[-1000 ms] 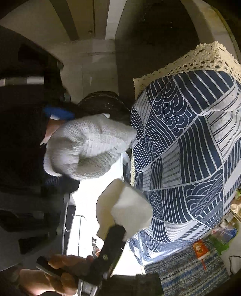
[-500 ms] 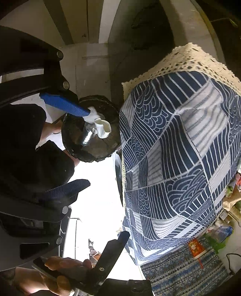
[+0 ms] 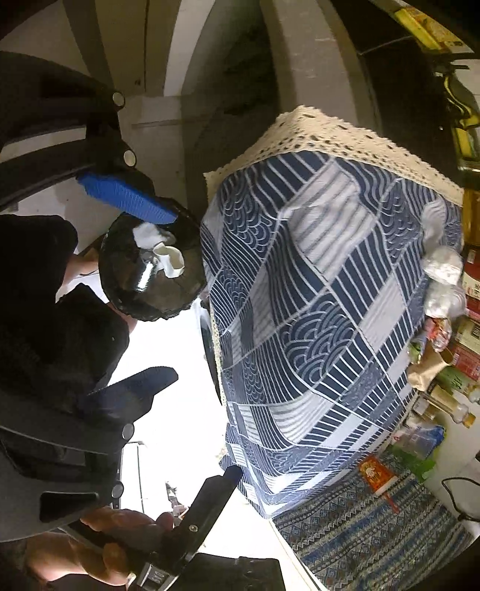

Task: Collect trash
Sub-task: 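Raise both open tools back up toward the counter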

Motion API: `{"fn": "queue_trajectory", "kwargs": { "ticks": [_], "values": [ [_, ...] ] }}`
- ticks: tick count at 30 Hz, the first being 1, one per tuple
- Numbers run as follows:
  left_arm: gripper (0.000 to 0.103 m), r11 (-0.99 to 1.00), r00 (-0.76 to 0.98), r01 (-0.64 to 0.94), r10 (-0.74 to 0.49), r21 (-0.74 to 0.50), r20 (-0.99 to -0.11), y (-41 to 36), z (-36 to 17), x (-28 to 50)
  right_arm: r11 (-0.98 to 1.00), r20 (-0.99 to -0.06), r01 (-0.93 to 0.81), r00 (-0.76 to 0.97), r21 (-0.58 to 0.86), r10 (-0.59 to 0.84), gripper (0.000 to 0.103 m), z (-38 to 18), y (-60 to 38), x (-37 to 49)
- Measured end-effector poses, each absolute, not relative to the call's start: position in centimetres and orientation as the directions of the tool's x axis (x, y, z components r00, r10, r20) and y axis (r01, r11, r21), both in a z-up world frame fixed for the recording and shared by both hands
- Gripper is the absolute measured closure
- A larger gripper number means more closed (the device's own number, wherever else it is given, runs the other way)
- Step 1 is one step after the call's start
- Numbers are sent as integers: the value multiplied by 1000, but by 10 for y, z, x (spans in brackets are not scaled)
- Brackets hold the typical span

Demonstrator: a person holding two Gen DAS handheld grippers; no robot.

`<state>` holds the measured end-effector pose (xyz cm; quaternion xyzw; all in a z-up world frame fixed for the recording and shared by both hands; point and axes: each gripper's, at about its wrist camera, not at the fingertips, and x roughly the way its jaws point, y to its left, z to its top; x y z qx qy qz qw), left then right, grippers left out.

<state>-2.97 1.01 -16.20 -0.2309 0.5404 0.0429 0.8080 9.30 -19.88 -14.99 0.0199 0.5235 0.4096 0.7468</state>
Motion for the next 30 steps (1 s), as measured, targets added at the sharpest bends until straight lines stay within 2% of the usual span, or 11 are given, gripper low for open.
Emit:
{"fn": "queue_trajectory", "kwargs": {
  "ticks": [8, 10, 11, 12, 22, 30],
  "values": [
    [22, 904, 465, -292, -152, -313, -872, 14, -138, -22, 676, -739, -579, 178, 455, 650, 5, -131, -207, 95],
    [16, 908, 470, -290, -139, -302, -871, 17, -131, -17, 677, -732, -577, 190, 456, 654, 5, -126, -208, 99],
    [8, 910, 476, -288, -134, -297, -869, 18, -128, -15, 677, -728, -575, 193, 459, 658, 5, -124, -208, 101],
    [7, 912, 484, -287, -125, -292, -866, 19, -124, -12, 677, -724, -572, 196, 463, 661, 5, -121, -208, 104],
    [7, 921, 513, -285, -87, -265, -854, 29, -96, 27, 660, -688, -626, 259, 416, 678, 5, -88, -207, 143],
    [7, 925, 522, -301, -43, -231, -852, 34, -78, 70, 620, -687, -700, 255, 354, 680, 5, -67, -192, 211]
  ]
}}
